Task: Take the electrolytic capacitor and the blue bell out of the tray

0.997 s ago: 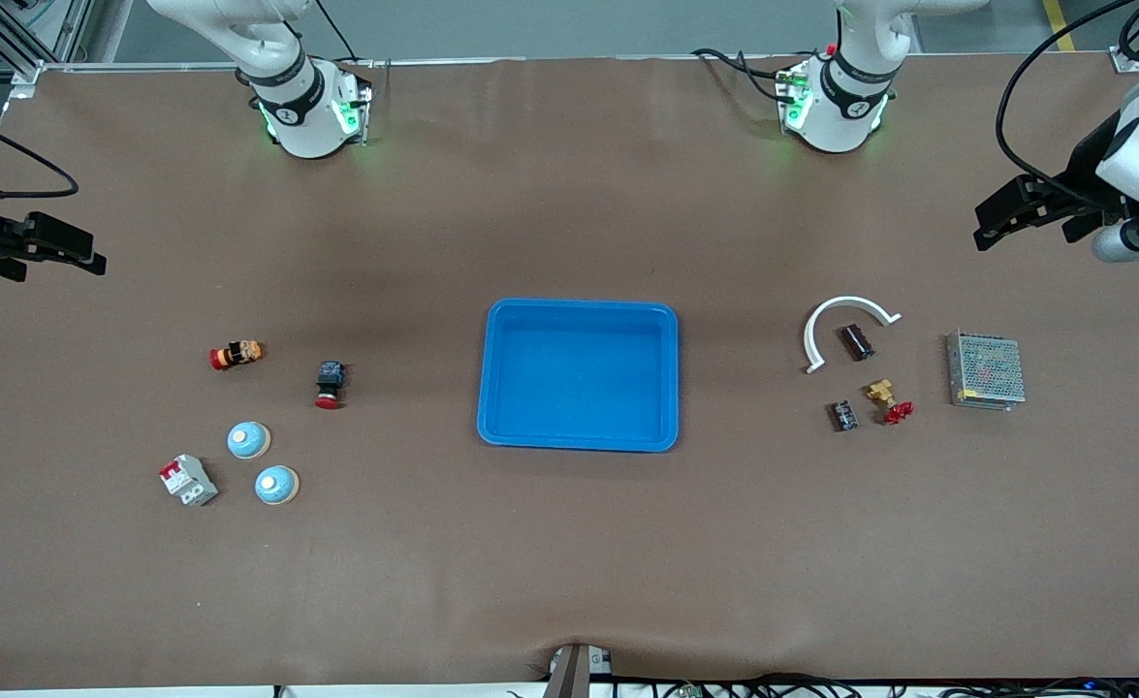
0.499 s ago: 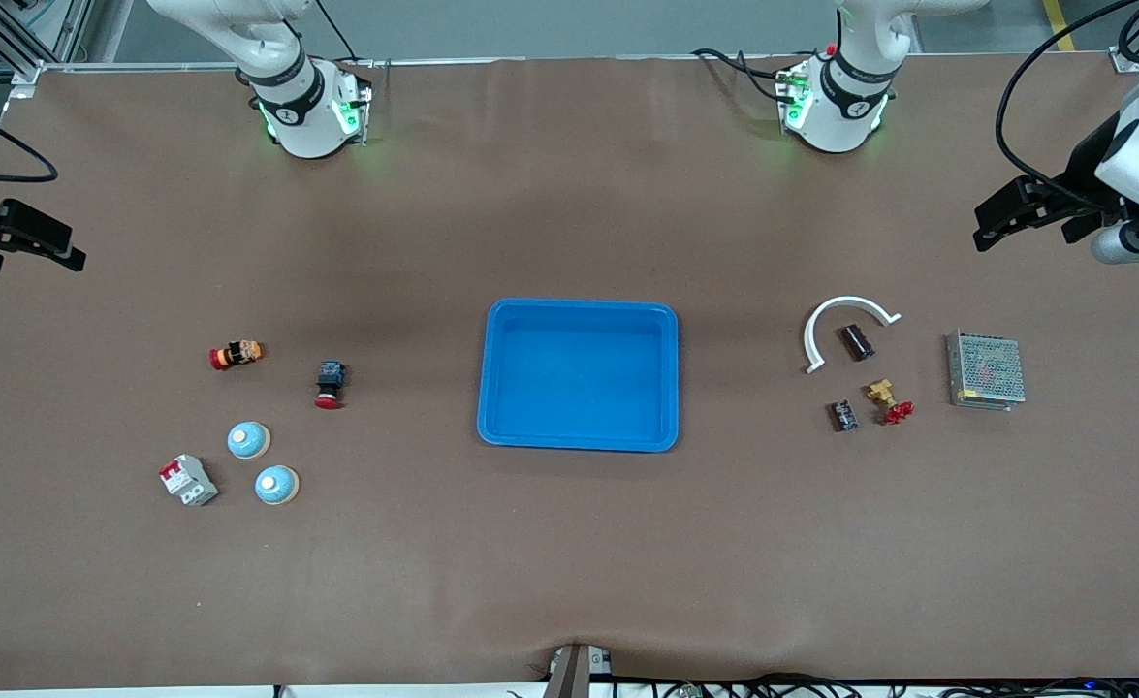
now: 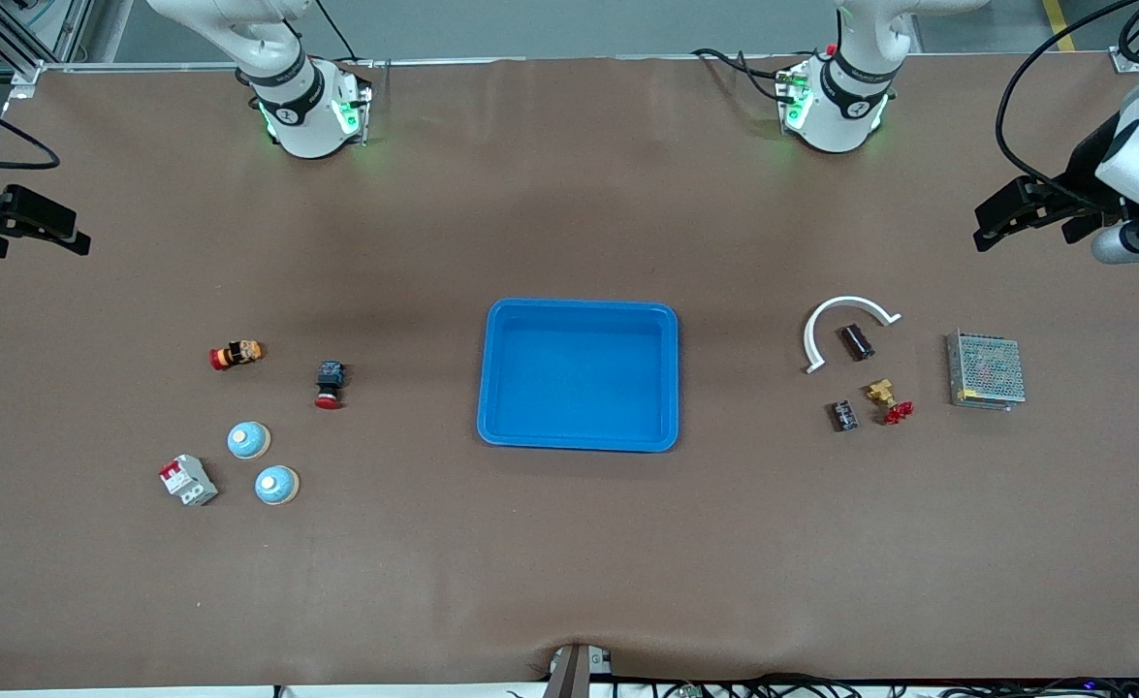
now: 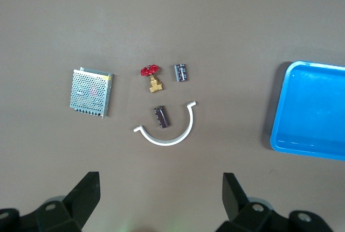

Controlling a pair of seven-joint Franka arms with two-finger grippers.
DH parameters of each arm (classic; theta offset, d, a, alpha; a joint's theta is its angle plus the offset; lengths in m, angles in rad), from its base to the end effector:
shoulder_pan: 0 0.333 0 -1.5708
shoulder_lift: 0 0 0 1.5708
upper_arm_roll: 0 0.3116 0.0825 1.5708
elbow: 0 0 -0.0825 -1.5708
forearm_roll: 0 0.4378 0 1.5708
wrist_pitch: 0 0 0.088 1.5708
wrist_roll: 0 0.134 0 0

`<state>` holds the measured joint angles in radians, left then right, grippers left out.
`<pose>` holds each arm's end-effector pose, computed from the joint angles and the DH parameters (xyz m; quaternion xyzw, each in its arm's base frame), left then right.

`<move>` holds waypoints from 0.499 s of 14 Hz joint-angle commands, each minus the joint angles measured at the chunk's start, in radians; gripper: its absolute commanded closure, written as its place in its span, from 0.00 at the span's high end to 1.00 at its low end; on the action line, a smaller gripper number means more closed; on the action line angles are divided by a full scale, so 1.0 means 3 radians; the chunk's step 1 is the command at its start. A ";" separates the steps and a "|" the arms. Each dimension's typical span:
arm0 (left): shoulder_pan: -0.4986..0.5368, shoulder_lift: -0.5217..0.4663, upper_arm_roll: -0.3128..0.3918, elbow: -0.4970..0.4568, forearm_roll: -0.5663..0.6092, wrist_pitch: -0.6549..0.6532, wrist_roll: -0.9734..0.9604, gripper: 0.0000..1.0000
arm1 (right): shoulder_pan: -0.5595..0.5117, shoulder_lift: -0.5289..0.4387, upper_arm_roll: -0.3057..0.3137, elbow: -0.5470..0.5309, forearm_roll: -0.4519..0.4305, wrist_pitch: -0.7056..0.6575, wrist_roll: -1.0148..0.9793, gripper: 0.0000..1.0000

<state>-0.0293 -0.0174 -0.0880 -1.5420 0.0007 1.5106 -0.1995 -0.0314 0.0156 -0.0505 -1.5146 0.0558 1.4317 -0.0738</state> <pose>0.5926 -0.0702 0.6134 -0.9991 -0.0411 0.0068 0.0022 0.5945 -0.0405 0.6017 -0.9984 0.0016 0.0469 0.0311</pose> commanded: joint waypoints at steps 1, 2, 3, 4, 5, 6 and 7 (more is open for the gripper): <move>0.0006 0.0027 0.0002 0.0052 -0.0028 -0.0004 0.0021 1.00 | -0.0033 -0.0001 0.0020 0.0043 -0.0043 -0.0063 0.0052 1.00; 0.0006 0.0027 0.0002 0.0047 -0.0028 -0.0004 0.0001 1.00 | -0.0044 -0.0011 0.0025 0.0028 -0.0043 -0.0078 0.0057 1.00; 0.0006 0.0027 0.0002 0.0052 -0.0028 -0.0004 0.0000 1.00 | -0.0039 -0.0021 0.0020 0.0048 -0.0048 -0.0124 0.0057 1.00; 0.0011 0.0027 0.0002 0.0052 -0.0028 -0.0004 0.0005 1.00 | -0.0034 -0.0026 0.0025 0.0053 -0.0053 -0.0109 0.0052 1.00; 0.0006 0.0027 0.0002 0.0052 -0.0028 -0.0004 0.0005 1.00 | -0.0028 -0.0026 0.0025 0.0058 -0.0063 -0.0104 0.0052 1.00; 0.0006 0.0027 0.0002 0.0052 -0.0028 -0.0004 0.0016 1.00 | -0.0013 -0.0026 0.0025 0.0058 -0.0084 -0.0094 0.0052 1.00; 0.0006 0.0027 0.0002 0.0052 -0.0028 -0.0004 0.0021 1.00 | -0.0008 -0.0016 0.0035 0.0073 -0.0144 -0.0089 0.0052 1.00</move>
<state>-0.0288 -0.0174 -0.0878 -1.5420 0.0007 1.5106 -0.1995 -0.0316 0.0155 -0.0515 -1.5069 0.0483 1.4169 -0.0712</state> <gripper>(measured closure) 0.000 0.000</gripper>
